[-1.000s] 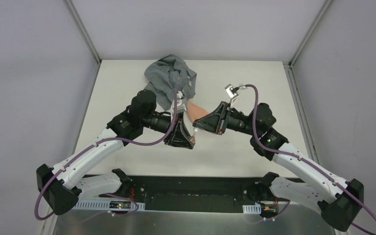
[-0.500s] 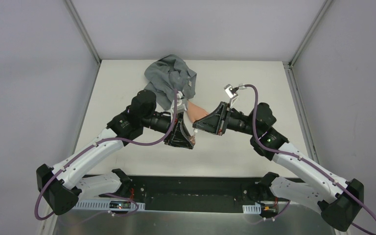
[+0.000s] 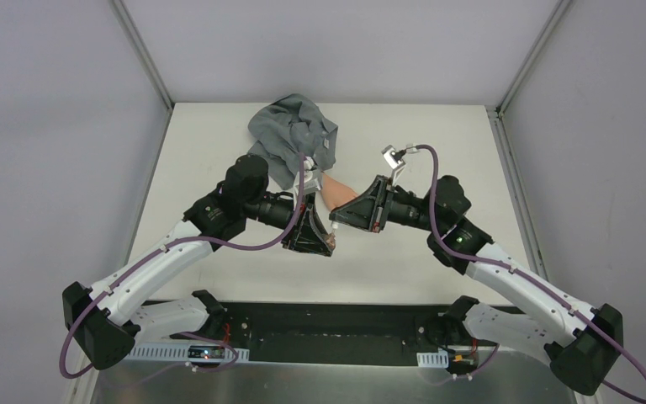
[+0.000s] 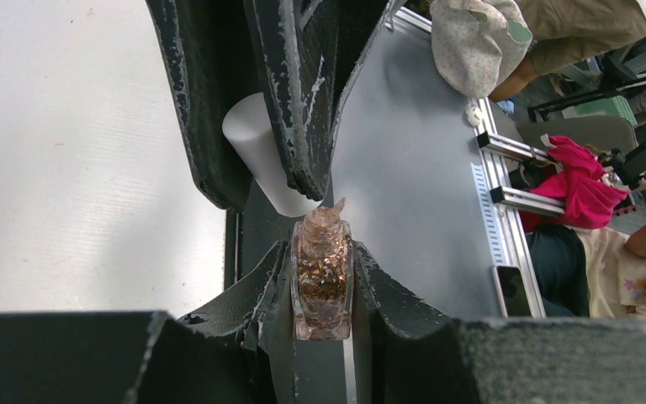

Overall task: Paint the nails
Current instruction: Close the nail polish bottle.

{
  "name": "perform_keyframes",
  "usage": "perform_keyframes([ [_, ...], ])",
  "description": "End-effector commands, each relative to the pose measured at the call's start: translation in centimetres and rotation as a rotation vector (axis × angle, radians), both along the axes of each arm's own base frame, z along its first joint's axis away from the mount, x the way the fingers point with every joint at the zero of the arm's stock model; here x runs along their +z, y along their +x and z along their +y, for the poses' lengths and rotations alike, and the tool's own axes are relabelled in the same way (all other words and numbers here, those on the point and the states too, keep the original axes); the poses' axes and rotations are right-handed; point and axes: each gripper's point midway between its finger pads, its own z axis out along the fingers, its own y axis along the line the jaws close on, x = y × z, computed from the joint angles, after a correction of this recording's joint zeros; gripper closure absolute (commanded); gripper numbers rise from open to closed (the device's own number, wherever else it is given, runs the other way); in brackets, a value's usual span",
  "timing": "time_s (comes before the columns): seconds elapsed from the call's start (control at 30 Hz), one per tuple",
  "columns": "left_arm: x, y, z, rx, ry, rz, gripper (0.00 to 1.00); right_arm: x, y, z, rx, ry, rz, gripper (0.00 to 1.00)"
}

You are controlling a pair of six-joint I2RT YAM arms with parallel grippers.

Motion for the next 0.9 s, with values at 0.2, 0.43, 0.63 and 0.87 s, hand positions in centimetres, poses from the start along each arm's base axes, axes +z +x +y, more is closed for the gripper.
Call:
perform_keyframes([
  [0.2, 1.0, -0.5, 0.0, -0.018, -0.043, -0.046, 1.0, 2.8, -1.0, -0.1, 0.041, 0.049, -0.077, 1.0],
  [0.43, 1.0, -0.3, 0.0, -0.005, -0.043, -0.055, 1.0, 2.7, -1.1, 0.0, 0.05, 0.047, -0.075, 1.0],
  [0.63, 1.1, -0.3, 0.0, 0.002, -0.044, -0.061, 1.0, 2.5, -1.5, 0.2, 0.069, 0.039, -0.076, 1.0],
  [0.87, 1.0, -0.1, 0.1, 0.015, -0.043, -0.069, 1.0, 2.3, -1.9, 0.4, 0.091, 0.03, -0.078, 1.0],
])
